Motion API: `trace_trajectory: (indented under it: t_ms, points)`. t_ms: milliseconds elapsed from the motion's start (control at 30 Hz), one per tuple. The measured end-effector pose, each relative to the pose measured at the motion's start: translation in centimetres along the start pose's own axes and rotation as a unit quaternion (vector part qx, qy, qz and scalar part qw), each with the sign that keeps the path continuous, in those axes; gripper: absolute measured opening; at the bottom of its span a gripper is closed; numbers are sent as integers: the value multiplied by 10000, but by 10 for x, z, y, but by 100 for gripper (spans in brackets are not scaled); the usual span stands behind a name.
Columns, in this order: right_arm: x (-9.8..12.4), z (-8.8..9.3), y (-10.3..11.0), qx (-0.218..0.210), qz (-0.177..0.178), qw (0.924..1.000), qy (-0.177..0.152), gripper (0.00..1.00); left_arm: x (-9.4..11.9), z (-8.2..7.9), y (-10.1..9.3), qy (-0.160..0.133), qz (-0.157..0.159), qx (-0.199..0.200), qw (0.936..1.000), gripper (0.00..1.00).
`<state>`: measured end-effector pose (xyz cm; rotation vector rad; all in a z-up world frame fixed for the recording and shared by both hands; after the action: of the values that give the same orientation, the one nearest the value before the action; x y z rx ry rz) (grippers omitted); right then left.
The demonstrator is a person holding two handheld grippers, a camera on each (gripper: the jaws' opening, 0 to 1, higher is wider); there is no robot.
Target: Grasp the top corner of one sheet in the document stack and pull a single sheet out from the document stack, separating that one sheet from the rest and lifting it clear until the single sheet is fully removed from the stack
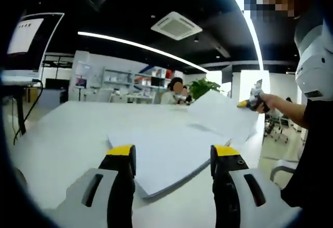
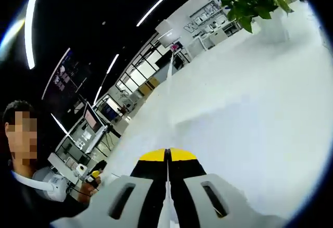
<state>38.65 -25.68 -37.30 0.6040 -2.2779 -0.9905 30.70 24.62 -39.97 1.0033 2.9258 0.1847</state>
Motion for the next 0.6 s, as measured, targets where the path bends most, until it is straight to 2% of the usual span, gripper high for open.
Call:
trace_trajectory:
  t_ms: [100, 167, 267, 300, 433, 500, 567, 600]
  points:
    - [1, -1, -27, 139, 456, 9988, 59, 2, 0, 0, 0, 23, 8, -43, 10000, 58]
    - [1, 1, -41, 462, 813, 9956, 92, 2, 1, 1, 2, 32, -6, -45, 10000, 57]
    - [-2, 7, -53, 1144, 1349, 9839, 246, 2, 2, 0, 5, 2, -103, -137, 9999, 54]
    - [2, -1, -62, 1289, 1423, 9809, 324, 2, 2, 0, 5, -5, -112, -150, 9998, 54]
    - [-3, 1, -69, 2079, 1744, 9616, 412, 2, 0, -2, 5, -39, -63, -139, 9999, 54]
    - [-4, -4, -73, 2614, 1895, 9461, 260, 12, -1, -2, 6, 4, -81, -228, 9997, 54]
    - [-3, -4, -81, 2820, 2133, 9348, 333, 31, -3, 0, 5, 74, -42, -341, 9994, 55]
    - [-3, -3, -83, 2924, 2217, 9296, 351, 36, -3, 1, 3, 102, -9, -353, 9993, 56]
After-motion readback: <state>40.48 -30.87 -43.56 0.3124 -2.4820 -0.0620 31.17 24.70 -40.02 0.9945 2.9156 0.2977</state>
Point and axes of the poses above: the point that each gripper's makers call its tool centre point, and the gripper's own axes: x roughly backward along the fingers, y roughly to its left, z roughly out of its underside, the point moved 4 cm from there along x, roughly backward along the fingers, and after that the axes turned 13 degrees about -x, right-handed, at the moved point
